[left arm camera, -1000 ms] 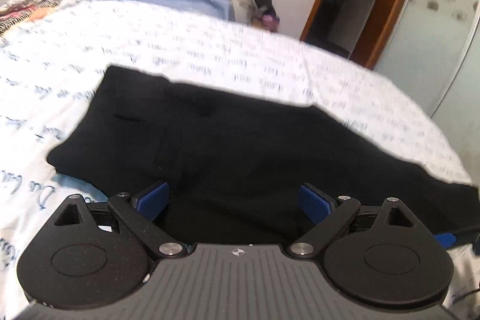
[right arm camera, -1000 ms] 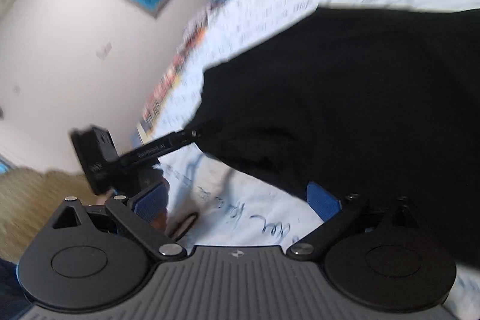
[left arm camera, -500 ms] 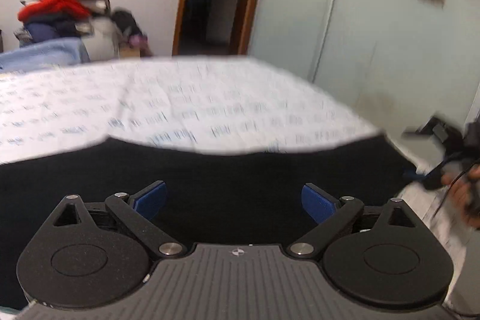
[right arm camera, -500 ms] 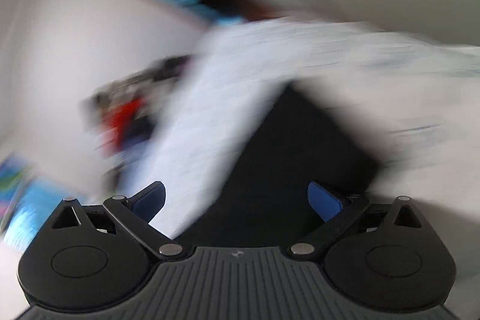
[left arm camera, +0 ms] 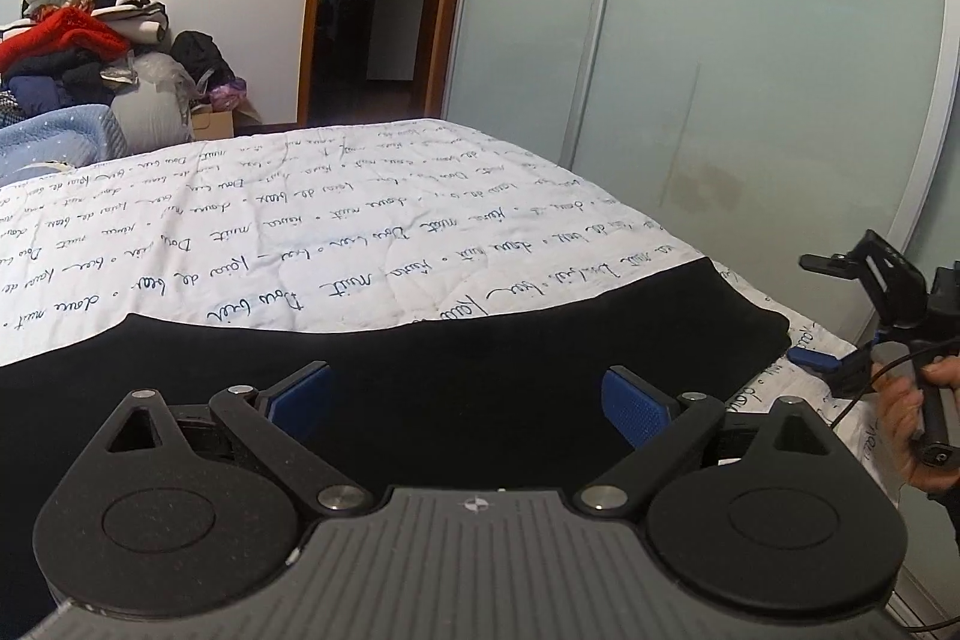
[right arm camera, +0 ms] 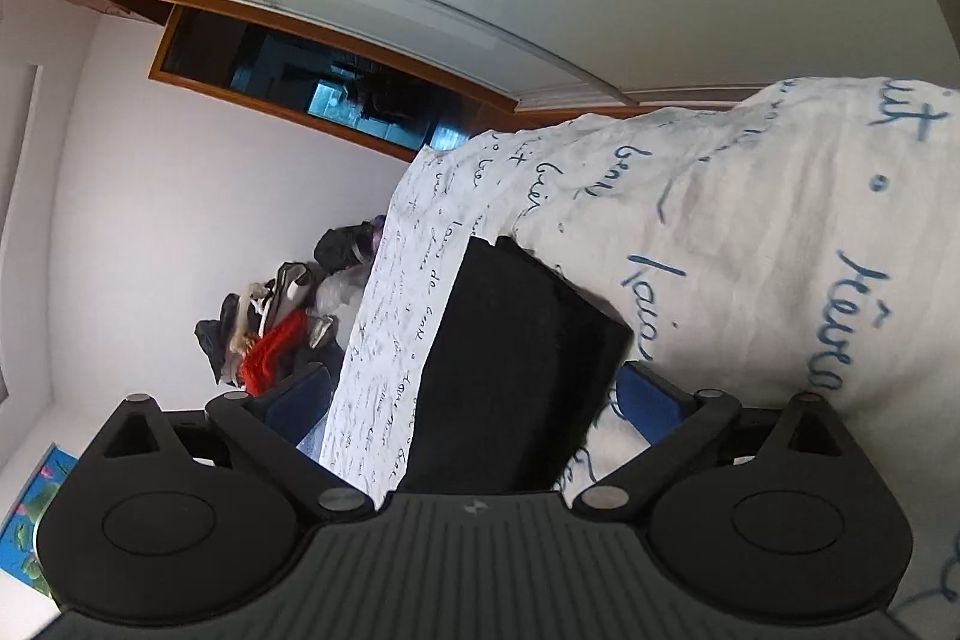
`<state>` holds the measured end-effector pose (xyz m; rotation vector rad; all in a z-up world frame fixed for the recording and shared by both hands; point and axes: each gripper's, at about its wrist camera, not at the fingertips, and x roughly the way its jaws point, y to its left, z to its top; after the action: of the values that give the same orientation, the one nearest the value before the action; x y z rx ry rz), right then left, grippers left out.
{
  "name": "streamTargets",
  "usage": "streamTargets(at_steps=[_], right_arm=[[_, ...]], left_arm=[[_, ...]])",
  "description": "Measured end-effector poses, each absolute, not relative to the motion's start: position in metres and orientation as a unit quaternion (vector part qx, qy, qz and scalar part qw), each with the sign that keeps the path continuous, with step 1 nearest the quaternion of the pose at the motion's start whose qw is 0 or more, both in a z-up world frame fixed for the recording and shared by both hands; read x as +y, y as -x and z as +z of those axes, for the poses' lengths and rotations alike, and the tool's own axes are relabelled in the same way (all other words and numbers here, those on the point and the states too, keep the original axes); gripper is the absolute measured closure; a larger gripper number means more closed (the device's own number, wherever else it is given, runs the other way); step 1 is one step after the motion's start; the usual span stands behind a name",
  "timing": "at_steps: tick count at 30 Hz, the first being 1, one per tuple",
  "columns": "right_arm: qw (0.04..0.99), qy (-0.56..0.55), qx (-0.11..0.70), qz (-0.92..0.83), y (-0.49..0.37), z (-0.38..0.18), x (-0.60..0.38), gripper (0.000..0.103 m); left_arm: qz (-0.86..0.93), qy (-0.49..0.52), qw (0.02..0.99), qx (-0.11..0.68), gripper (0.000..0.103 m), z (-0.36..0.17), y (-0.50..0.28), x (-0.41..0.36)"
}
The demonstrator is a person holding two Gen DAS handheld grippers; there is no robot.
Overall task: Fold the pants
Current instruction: 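Smooth the folded pants with the right gripper beside the left gripper, then grasp the black pants' end with the right gripper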
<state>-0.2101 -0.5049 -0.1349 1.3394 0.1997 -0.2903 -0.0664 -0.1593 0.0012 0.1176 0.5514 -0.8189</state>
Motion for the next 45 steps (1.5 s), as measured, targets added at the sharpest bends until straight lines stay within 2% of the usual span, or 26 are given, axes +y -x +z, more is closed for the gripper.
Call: streamTargets(at_steps=[13, 16, 19, 21, 22, 23, 24, 26, 30, 31, 34, 42, 45], right_arm=[[0.829, -0.505, 0.143, -0.194, 0.213, -0.116, -0.486, 0.001], [0.819, -0.517, 0.163, -0.190, 0.209, -0.121, -0.493, 0.001], [0.815, -0.529, 0.149, -0.184, 0.208, -0.123, -0.500, 0.001], [0.812, -0.533, 0.151, -0.184, 0.206, -0.124, -0.504, 0.015], [0.808, -0.536, 0.156, -0.188, 0.205, -0.126, -0.506, 0.034], [0.801, -0.545, 0.159, -0.192, 0.206, -0.130, -0.509, 0.063], [0.791, -0.559, 0.159, -0.190, 0.208, -0.135, -0.512, 0.074], [0.774, -0.585, 0.155, -0.185, 0.213, -0.146, -0.515, 0.077], [0.762, -0.596, 0.141, -0.208, 0.233, -0.135, -0.511, 0.075], [0.764, -0.591, 0.141, -0.217, 0.240, -0.130, -0.510, 0.072], [0.762, -0.599, 0.140, -0.203, 0.253, -0.124, -0.511, 0.022], [0.743, -0.631, 0.158, -0.156, 0.241, -0.130, -0.509, 0.021], [0.744, -0.631, 0.157, -0.152, 0.234, -0.133, -0.506, 0.026]], left_arm=[[-0.350, -0.079, 0.884, 0.300, 0.005, -0.025, 0.069, -0.153], [-0.350, -0.067, 0.881, 0.313, 0.005, -0.029, 0.065, -0.152], [-0.352, -0.069, 0.879, 0.314, 0.005, -0.030, 0.066, -0.154], [-0.357, -0.070, 0.878, 0.310, 0.005, -0.030, 0.067, -0.154], [-0.360, -0.070, 0.878, 0.309, 0.005, -0.030, 0.068, -0.154], [-0.361, -0.070, 0.877, 0.309, 0.005, -0.030, 0.069, -0.155], [-0.362, -0.071, 0.876, 0.311, 0.005, -0.031, 0.069, -0.155], [-0.363, -0.072, 0.874, 0.315, 0.005, -0.033, 0.069, -0.155], [-0.362, -0.074, 0.874, 0.317, 0.005, -0.035, 0.069, -0.153], [-0.361, -0.071, 0.874, 0.317, 0.005, -0.035, 0.069, -0.152], [-0.365, -0.057, 0.872, 0.320, 0.005, -0.035, 0.066, -0.151], [-0.376, -0.051, 0.875, 0.302, 0.005, -0.027, 0.065, -0.157], [-0.369, -0.054, 0.875, 0.309, 0.005, -0.030, 0.064, -0.157]])
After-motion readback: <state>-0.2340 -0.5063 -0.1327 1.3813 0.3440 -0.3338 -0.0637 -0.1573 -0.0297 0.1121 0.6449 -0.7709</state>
